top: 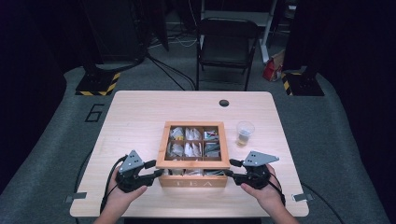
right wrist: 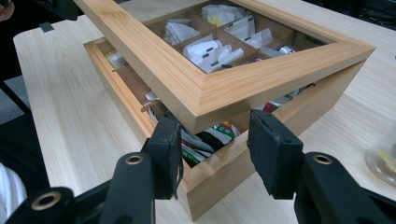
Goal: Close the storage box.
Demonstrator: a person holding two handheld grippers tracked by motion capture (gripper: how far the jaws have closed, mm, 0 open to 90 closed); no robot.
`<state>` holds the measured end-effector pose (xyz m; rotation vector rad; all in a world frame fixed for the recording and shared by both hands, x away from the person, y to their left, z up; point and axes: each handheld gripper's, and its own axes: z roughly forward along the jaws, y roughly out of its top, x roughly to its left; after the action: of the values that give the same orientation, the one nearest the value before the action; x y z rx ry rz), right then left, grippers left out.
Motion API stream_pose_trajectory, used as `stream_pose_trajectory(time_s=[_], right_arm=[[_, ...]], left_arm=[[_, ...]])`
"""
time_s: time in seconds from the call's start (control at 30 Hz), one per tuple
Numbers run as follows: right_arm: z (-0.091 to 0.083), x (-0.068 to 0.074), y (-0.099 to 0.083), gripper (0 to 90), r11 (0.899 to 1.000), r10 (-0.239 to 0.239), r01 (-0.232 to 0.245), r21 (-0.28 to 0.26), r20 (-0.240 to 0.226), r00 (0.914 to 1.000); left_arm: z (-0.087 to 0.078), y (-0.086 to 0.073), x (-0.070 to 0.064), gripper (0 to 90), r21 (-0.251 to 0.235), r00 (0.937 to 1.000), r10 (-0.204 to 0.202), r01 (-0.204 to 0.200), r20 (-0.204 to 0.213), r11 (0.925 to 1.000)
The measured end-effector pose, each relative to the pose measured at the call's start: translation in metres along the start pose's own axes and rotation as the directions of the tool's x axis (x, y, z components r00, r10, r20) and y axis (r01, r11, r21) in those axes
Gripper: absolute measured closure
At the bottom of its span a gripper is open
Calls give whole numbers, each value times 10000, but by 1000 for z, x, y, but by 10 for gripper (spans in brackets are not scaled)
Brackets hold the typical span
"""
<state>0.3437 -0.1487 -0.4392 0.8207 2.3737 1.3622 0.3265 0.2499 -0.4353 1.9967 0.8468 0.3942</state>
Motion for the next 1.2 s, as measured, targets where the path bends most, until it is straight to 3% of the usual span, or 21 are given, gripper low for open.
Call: stream_pose_trajectory(time_s=[0.27,0.47,0.73,1.2], right_arm=[[2,2,-4,521,9999,-3,4,104,-4,10000],[3,3,-6,521,9996,124,-123,257,-27,9999],[1,4,-8,524,9993,134,-130,360,-132,9998],[-2,6,-8,519,9998,191,-193,-20,-624,9979]], left_arm=[[3,-4,-1,545,112,10000,-21,21,-9,9999],[3,-7,-3,545,323,9995,-296,291,128,9991],[4,-8,-3,546,463,9997,-230,224,115,9987],[11,-12,-4,547,1016,9999,-25,10,146,9948]])
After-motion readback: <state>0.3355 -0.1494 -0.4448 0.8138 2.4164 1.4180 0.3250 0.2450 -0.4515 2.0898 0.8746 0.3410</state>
